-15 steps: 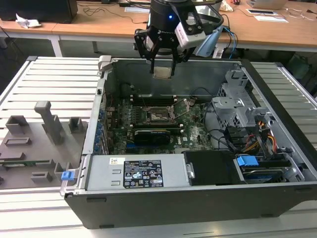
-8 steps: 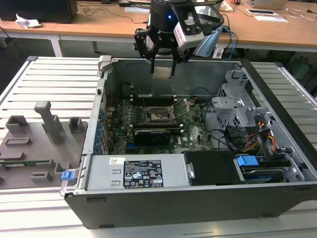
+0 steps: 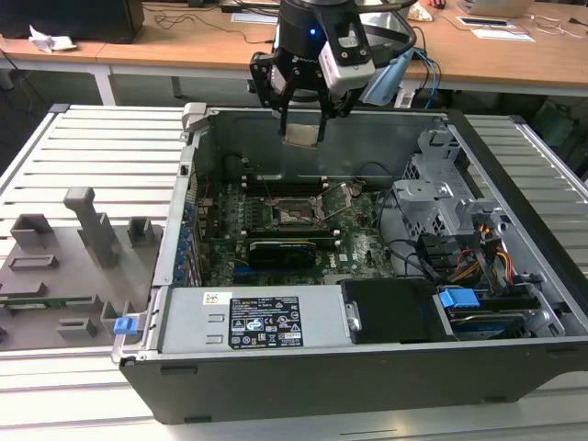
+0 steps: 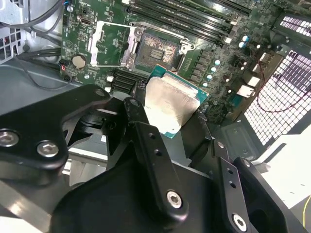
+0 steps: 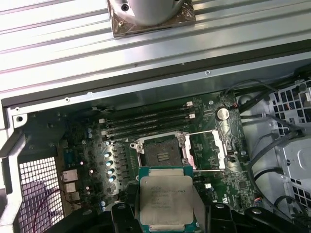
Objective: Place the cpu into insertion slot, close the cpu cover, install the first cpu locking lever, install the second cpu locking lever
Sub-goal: 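Place the cpu into insertion slot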
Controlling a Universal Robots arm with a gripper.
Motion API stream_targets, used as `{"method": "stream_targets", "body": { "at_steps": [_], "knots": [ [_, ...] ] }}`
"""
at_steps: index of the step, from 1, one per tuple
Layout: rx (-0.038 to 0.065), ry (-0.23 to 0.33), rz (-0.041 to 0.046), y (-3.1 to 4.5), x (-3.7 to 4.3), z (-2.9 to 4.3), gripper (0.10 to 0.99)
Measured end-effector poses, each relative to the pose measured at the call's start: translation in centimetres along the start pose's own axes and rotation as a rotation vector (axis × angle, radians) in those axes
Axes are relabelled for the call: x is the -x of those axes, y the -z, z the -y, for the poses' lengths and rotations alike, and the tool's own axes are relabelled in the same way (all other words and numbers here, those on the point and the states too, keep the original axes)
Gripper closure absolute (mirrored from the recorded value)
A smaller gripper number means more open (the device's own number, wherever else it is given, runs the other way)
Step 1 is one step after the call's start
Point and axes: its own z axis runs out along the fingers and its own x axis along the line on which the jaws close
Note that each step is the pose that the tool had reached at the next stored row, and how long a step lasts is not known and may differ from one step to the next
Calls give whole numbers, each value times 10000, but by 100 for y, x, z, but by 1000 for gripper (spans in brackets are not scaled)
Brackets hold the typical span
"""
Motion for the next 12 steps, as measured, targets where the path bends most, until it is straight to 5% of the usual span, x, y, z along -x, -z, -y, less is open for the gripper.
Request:
{"method": "stream_targets", "body": {
  "at_steps": [12],
  "knots": [
    [13, -739, 65, -7, 0, 1, 553]
  ]
}}
